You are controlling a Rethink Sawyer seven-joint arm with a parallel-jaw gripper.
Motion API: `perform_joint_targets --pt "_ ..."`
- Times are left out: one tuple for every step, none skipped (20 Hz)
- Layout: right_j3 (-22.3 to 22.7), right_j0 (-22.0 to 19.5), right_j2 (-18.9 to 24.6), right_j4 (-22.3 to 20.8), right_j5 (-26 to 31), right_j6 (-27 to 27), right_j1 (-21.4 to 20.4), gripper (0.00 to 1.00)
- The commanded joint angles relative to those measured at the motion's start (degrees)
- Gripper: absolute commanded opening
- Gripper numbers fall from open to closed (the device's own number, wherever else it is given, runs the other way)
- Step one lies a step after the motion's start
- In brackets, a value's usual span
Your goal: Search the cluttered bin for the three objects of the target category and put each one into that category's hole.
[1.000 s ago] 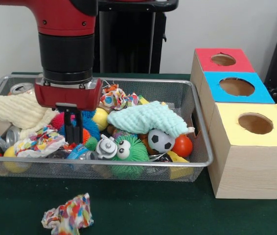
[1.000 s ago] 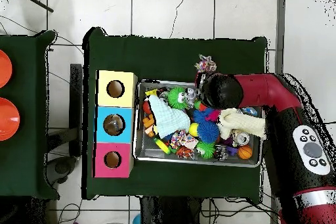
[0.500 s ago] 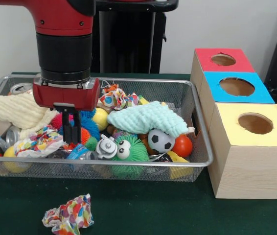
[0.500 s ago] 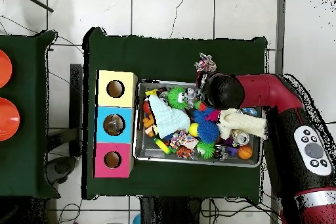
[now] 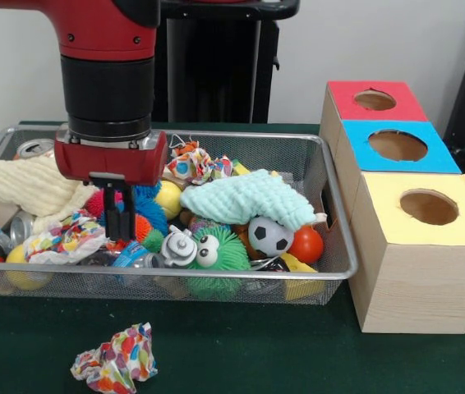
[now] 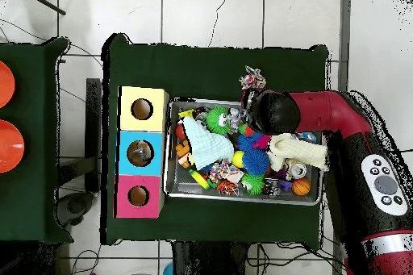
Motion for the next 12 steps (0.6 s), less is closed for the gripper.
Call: perform_joint_targets --pt "4.38 0.01 0.81 -2.71 -0.01 -11.29 0.81 1.00" --pt "4.30 0.02 0.78 -2.51 0.17 -11.08 0.86 1.00" --pt "4.21 0.03 0.75 -2.31 0.35 -10.87 0.92 1.00" --pt "4.20 0.02 0.76 -2.29 0.39 -10.83 0.94 1.00" --pt "4.24 -0.02 0.78 -2.23 0.26 -10.66 0.96 1.00" --pt "4.25 -0.03 0.81 -2.24 0.10 -10.56 1.00 1.00" --pt "4.17 -0.04 1.05 -2.49 -0.13 -11.08 1.14 1.00" --pt "4.41 -0.04 0.93 -2.59 -0.43 -10.76 1.03 1.00" --pt "4.55 -0.10 0.84 -2.40 -0.68 -10.09 1.00 1.00" --pt "4.47 -0.10 0.90 -2.46 -0.55 -10.34 1.11 1.00" --pt "4.50 -0.10 0.88 -2.42 -0.57 -10.20 1.10 1.00" --pt "4.51 -0.15 0.89 -2.45 -0.62 -10.26 1.13 1.00"
